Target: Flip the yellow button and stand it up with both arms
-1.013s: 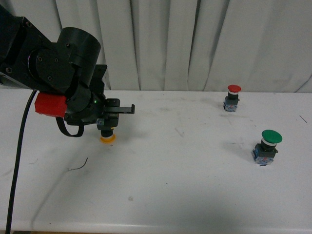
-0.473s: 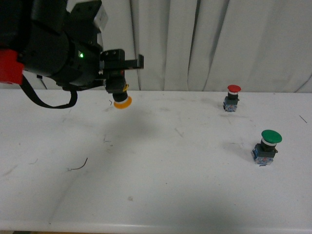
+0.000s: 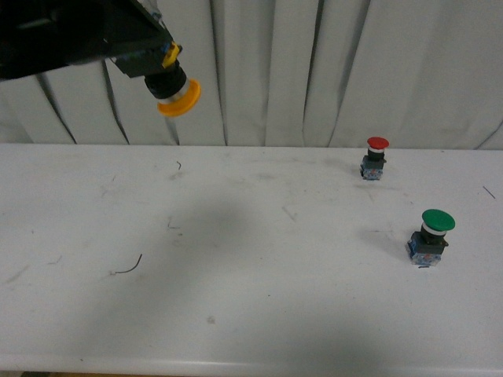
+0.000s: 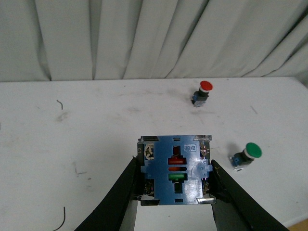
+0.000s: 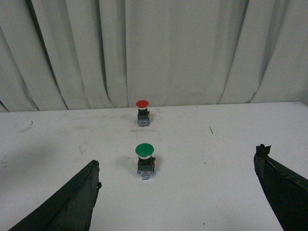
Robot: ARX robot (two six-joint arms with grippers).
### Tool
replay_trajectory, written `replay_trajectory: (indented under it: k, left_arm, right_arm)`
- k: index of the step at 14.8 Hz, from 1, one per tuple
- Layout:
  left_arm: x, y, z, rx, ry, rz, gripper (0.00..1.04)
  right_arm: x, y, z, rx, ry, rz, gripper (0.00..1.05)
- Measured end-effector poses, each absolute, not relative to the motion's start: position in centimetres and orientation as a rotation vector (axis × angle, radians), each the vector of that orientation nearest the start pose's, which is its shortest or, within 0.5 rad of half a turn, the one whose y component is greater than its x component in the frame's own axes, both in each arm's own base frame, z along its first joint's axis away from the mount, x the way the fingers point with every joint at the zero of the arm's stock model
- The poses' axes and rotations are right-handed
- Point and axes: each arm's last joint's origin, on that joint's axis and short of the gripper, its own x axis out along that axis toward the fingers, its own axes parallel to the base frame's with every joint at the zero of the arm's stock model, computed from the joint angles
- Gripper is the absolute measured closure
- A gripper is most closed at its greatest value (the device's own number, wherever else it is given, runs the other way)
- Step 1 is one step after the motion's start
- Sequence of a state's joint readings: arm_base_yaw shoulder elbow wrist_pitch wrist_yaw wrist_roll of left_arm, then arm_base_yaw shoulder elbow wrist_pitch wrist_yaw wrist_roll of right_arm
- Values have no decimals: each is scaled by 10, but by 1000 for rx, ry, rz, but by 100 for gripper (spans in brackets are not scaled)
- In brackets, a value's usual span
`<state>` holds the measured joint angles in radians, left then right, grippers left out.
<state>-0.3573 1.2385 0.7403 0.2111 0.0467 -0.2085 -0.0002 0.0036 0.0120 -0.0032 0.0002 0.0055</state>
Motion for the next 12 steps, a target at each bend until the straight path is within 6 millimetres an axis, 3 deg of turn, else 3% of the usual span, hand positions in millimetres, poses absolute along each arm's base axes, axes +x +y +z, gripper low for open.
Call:
replay_trajectory:
  k: [2, 6, 9, 12]
  left_arm:
    - [243, -87, 263, -270, 291, -479, 69]
    - [235, -64, 250, -648, 222, -713, 69]
    - [249, -66, 230, -940, 243, -795, 69]
    - [256, -67, 227, -1154, 220, -842, 69]
  right_arm:
    - [97, 0, 167, 6, -5, 0, 6]
    - [97, 0, 167, 6, -5, 0, 6]
    - [97, 0, 167, 6, -5, 0, 6]
    - [97, 0, 167, 6, -5, 0, 6]
